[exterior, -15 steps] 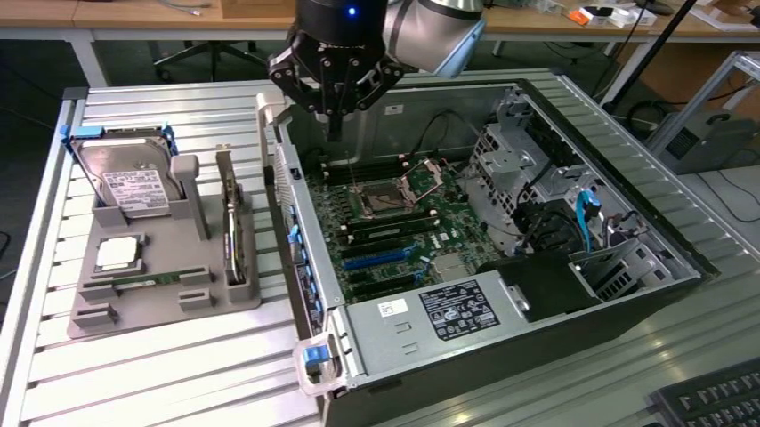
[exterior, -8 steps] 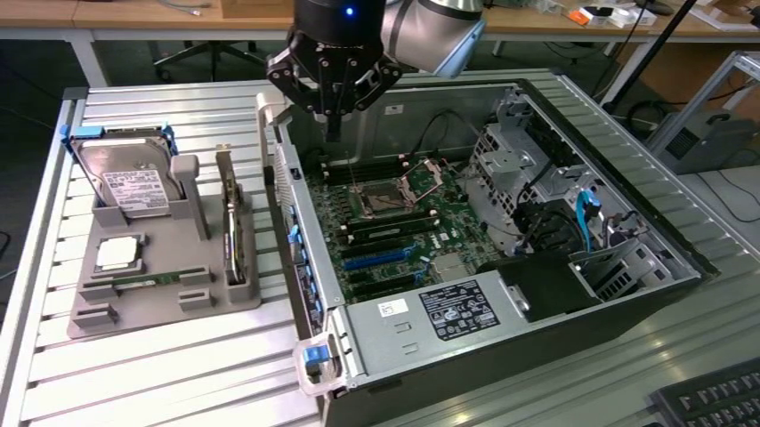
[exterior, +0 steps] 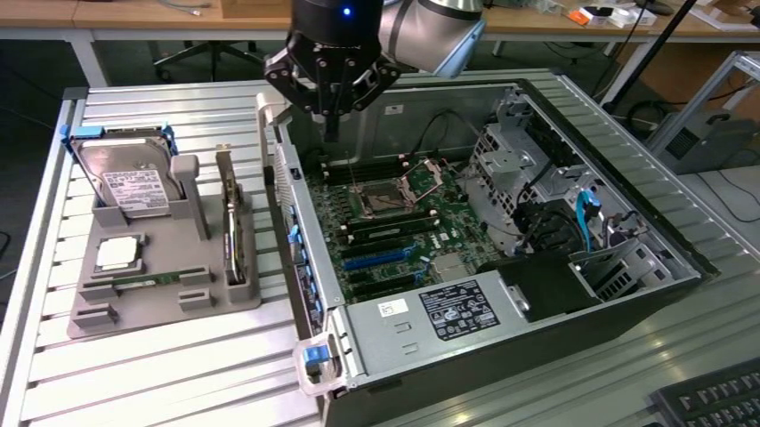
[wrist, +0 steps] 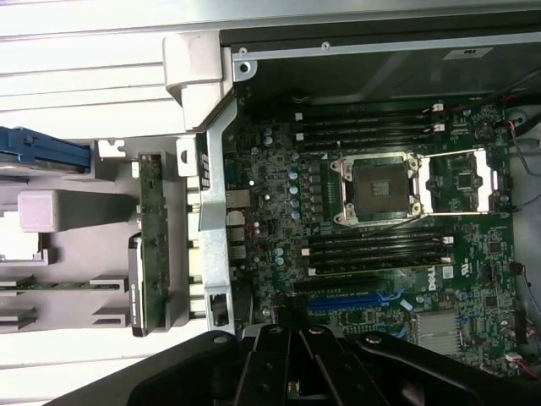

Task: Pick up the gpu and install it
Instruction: 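Reach for the gpu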

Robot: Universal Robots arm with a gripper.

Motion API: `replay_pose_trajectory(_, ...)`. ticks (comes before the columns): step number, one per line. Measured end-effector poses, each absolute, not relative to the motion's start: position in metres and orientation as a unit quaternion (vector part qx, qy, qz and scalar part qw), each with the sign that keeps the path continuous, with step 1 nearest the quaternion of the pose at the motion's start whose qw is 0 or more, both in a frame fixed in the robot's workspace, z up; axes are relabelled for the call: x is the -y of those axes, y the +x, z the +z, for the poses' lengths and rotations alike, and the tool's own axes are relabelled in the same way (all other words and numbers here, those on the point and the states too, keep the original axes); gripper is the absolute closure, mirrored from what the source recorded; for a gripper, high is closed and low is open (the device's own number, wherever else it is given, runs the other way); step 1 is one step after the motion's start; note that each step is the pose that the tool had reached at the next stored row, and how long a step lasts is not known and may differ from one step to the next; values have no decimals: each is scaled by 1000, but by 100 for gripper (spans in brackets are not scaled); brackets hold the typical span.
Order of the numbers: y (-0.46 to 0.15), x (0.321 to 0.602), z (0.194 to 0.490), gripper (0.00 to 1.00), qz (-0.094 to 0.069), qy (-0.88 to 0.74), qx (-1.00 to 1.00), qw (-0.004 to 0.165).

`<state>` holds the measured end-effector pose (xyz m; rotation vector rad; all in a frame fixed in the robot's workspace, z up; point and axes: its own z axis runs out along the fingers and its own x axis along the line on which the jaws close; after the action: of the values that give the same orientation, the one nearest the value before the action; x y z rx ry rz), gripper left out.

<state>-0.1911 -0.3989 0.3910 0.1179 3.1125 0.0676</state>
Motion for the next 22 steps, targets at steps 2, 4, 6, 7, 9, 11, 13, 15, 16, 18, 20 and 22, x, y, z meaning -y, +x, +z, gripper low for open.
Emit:
replay_pose_trajectory(2, -192, 399, 391, 89, 22, 38, -999, 13)
replay_pose_trajectory(4, -192, 399, 391, 89, 22, 38, -999, 13)
replay_pose_trajectory(6, -193, 399, 391, 89, 22, 38, -999, 13)
replay_pose_trajectory(7, -193, 399, 391, 89, 22, 38, -999, 13)
replay_pose_trajectory(9, -193, 399, 391, 89, 22, 38, -999, 13)
replay_pose_trajectory(11, -194, 399, 391, 89, 22, 38, -999, 13)
replay_pose_trajectory(13, -194, 399, 391, 89, 22, 38, -999, 13)
replay_pose_trajectory(15, -195, 399, 391, 89, 22, 38, -999, 13)
replay_pose_trajectory(16, -195, 399, 391, 89, 22, 38, -999, 13)
replay_pose_trajectory(18, -197, 399, 391, 89, 22, 38, -999, 13)
replay_pose_trajectory(20, -198, 399, 391, 89, 22, 38, -999, 13)
replay_pose_trajectory(22, -200, 399, 391, 89, 22, 38, -999, 13)
